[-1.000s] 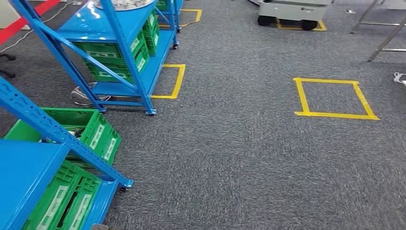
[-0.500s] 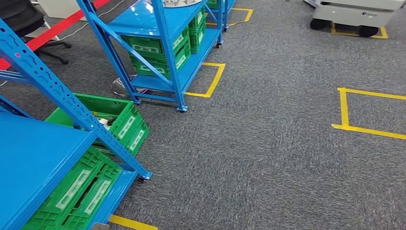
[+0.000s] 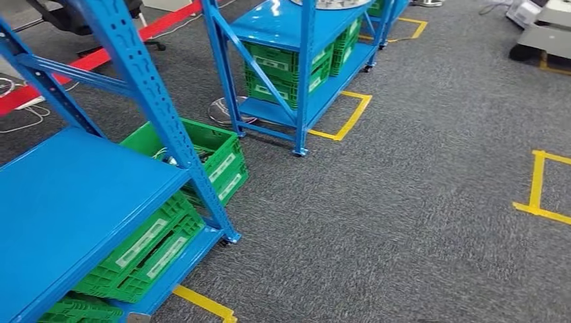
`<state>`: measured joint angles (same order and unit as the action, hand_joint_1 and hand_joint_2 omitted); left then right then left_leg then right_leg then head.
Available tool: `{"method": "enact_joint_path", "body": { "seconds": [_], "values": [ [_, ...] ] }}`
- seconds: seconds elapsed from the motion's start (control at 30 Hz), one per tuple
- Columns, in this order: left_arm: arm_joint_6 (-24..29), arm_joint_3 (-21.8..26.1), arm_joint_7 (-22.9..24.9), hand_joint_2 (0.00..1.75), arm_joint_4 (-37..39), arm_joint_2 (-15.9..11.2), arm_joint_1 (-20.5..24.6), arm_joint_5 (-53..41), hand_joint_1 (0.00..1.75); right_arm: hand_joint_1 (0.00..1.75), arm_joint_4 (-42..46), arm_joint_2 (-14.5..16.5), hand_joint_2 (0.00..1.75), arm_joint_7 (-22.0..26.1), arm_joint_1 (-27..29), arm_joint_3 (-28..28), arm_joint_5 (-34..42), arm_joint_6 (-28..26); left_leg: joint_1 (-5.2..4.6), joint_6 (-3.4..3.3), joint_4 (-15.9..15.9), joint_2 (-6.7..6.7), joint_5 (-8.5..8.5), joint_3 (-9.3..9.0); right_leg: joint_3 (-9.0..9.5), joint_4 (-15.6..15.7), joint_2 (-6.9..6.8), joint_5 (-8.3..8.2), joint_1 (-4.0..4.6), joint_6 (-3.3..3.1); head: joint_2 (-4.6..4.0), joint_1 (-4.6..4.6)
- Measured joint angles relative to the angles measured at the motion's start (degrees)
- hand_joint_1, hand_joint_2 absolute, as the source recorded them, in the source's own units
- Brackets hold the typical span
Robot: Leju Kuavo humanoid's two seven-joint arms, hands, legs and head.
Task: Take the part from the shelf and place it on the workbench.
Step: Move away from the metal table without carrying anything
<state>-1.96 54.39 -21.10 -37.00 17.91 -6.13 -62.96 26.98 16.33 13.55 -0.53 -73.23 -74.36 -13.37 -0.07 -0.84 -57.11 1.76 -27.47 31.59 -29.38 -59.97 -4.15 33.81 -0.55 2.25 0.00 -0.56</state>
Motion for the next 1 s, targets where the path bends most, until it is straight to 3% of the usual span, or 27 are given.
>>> {"method": "enact_joint_path", "body": {
  "seconds": [0.07, 0.1, 0.13, 0.17, 0.23, 0.27, 0.3, 0.37, 0.43, 0.5, 0.57, 0.63, 0.67, 0.73, 0.8, 0.87, 0.93, 1.0],
  "values": [
    [-0.01, 0.03, 0.0, 0.0, 0.06, 0.02, 0.14, -0.01, 0.0, 0.0, -0.15, -0.16, 0.0, 0.01, 0.11, 0.09, -0.01, -0.03, 0.18, -0.34, 0.06, -1.31, 0.07, 0.03, -3.57, -7.1, 3.25, 3.5, -0.21, 0.31, 0.0, 0.24],
    [-0.01, 0.05, 0.0, 0.0, 0.1, 0.02, 0.18, -0.01, 0.0, 0.0, -0.21, -0.24, 0.0, -0.01, 0.24, 0.11, -0.01, -0.03, 0.18, -0.41, 0.05, -2.07, 0.04, 0.03, -5.59, -10.9, 3.74, 4.83, -0.22, 0.4, 0.0, 0.25],
    [-0.02, 0.08, 0.01, 0.0, 0.14, 0.02, 0.2, 0.01, 0.0, 0.0, -0.26, -0.32, 0.0, -0.02, 0.38, 0.13, 0.0, -0.03, 0.16, -0.44, 0.04, -2.88, 0.01, -0.01, -7.05, -13.27, 3.92, 5.13, -0.21, 0.47, 0.0, 0.26],
    [-0.02, 0.11, 0.01, 0.0, 0.18, 0.02, 0.2, 0.01, 0.0, 0.0, -0.31, -0.38, 0.0, -0.02, 0.47, 0.15, 0.0, -0.03, 0.17, -0.41, 0.01, -3.76, -0.02, -0.1, -7.6, -13.5, 4.01, 4.2, -0.22, 0.51, 0.0, 0.27],
    [-0.03, 0.15, 0.01, 0.0, 0.26, 0.02, 0.21, 0.0, 0.0, 0.0, -0.39, -0.48, 0.0, -0.02, 0.53, 0.2, 0.0, -0.03, 0.25, -0.17, -0.06, -5.51, -0.18, -0.41, -5.67, -7.61, 4.93, -0.43, -0.37, 0.48, 0.0, 0.33],
    [-0.03, 0.16, 0.01, 0.0, 0.3, 0.02, 0.23, 0.0, 0.0, 0.0, -0.44, -0.51, 0.0, -0.02, 0.52, 0.22, -0.01, -0.02, 0.25, 0.06, -0.13, -6.29, -0.3, -0.52, -4.15, -3.84, 6.42, -2.3, -0.53, 0.43, 0.0, 0.37],
    [-0.03, 0.16, 0.01, 0.0, 0.32, 0.01, 0.29, 0.0, 0.0, 0.0, -0.5, -0.55, 0.0, -0.02, 0.53, 0.25, -0.01, -0.05, 0.26, 0.35, -0.32, -7.01, -0.41, -0.46, -2.81, -0.65, 7.8, -3.37, -0.71, 0.29, 0.0, 0.4],
    [-0.03, 0.19, 0.01, 0.0, 0.38, -0.03, 0.37, -0.01, 0.0, 0.0, -0.62, -0.61, 0.0, -0.04, 0.54, 0.29, -0.02, -0.17, 0.4, 1.02, -0.5, -8.24, -0.39, 0.01, -1.57, 1.61, 9.38, -3.26, -0.74, -0.18, 0.0, 0.41],
    [0.02, 0.24, 0.01, 0.0, 0.51, -0.1, 0.38, 0.0, 0.0, 0.0, -0.69, -0.64, 0.0, -0.04, 0.53, 0.32, -0.09, -0.38, 0.62, 1.73, -0.5, -8.92, -0.29, 0.42, -1.15, 1.95, 8.28, -3.31, -0.69, -0.99, 0.0, 0.4],
    [0.15, 0.28, 0.01, 0.0, 0.69, -0.16, 0.47, 0.01, 0.0, 0.0, -0.81, -0.67, 0.0, 0.01, 0.5, 0.46, -0.25, -0.7, 0.52, 2.39, -2.41, -6.65, -1.53, 1.35, -0.81, 2.33, 6.8, -3.46, -0.82, -1.85, 0.0, 0.01],
    [0.27, 0.28, 0.01, 0.0, 0.84, -0.2, 0.69, 0.02, 0.0, 0.0, -0.96, -0.7, 0.0, 0.04, 0.59, 0.61, -0.45, -1.01, 0.48, 2.88, -8.6, -3.48, -4.69, 4.36, -0.49, 2.48, 4.98, -3.29, -0.72, -2.41, 0.0, -0.38],
    [0.33, 0.32, 0.01, 0.0, 0.99, -0.22, 0.79, 0.01, 0.0, 0.0, -1.08, -0.73, 0.0, 0.06, 0.69, 0.67, -0.63, -1.19, 0.61, 3.13, -15.25, -2.53, -7.01, 7.78, -0.29, 2.47, 3.09, -2.97, -0.55, -2.6, 0.0, -0.4],
    [0.36, 0.35, 0.01, 0.0, 1.08, -0.22, 0.78, 0.01, 0.0, 0.0, -1.13, -0.75, 0.0, 0.09, 0.66, 0.69, -0.71, -1.27, 0.64, 3.13, -16.31, -2.39, -6.75, 8.38, -0.15, 2.46, 2.25, -2.81, -0.5, -2.61, 0.0, -0.41],
    [0.39, 0.43, 0.01, 0.0, 1.22, -0.25, 0.77, 0.01, 0.0, 0.0, -1.26, -0.78, 0.0, 0.25, 0.53, 0.76, -0.81, -1.36, 0.55, 2.75, -12.03, -1.68, -3.31, 6.25, 0.37, 2.47, 0.75, -2.41, -0.37, -2.49, 0.0, -0.43],
    [0.41, 0.44, 0.01, 0.0, 1.31, -0.31, 0.85, 0.01, 0.0, 0.0, -1.45, -0.79, 0.0, 0.44, 0.44, 0.81, -0.86, -1.48, -0.07, 1.82, -4.6, 1.39, -0.22, 2.43, 0.82, 2.46, -0.56, -1.82, -0.13, -2.07, 0.0, -0.43],
    [0.44, 0.44, 0.01, 0.0, 1.39, -0.36, 1.08, 0.02, 0.0, 0.0, -1.64, -0.8, 0.0, 0.53, 0.43, 0.85, -0.89, -1.6, -0.72, 1.05, -1.29, 3.52, 0.14, 0.81, 1.04, 2.53, -1.9, -1.29, 0.15, -1.53, 0.0, -0.41],
    [0.47, 0.45, 0.01, 0.0, 1.5, -0.36, 1.18, 0.03, 0.0, 0.0, -1.8, -0.81, 0.0, 0.56, 0.26, 0.95, -0.92, -1.7, -0.71, 0.58, -0.87, 2.38, 0.13, 0.83, 1.75, 2.81, -3.29, -0.96, 0.29, -1.06, 0.0, -0.37],
    [0.53, 0.49, 0.01, 0.0, 1.6, -0.31, 1.15, 0.03, 0.0, 0.0, -1.93, -0.86, 0.0, 0.62, -0.03, 1.15, -0.96, -1.82, -0.35, 0.01, -0.31, 0.91, 0.5, 0.69, 1.66, 1.58, -1.52, 0.32, 0.16, -0.6, -0.01, -0.05]
  ]
}}
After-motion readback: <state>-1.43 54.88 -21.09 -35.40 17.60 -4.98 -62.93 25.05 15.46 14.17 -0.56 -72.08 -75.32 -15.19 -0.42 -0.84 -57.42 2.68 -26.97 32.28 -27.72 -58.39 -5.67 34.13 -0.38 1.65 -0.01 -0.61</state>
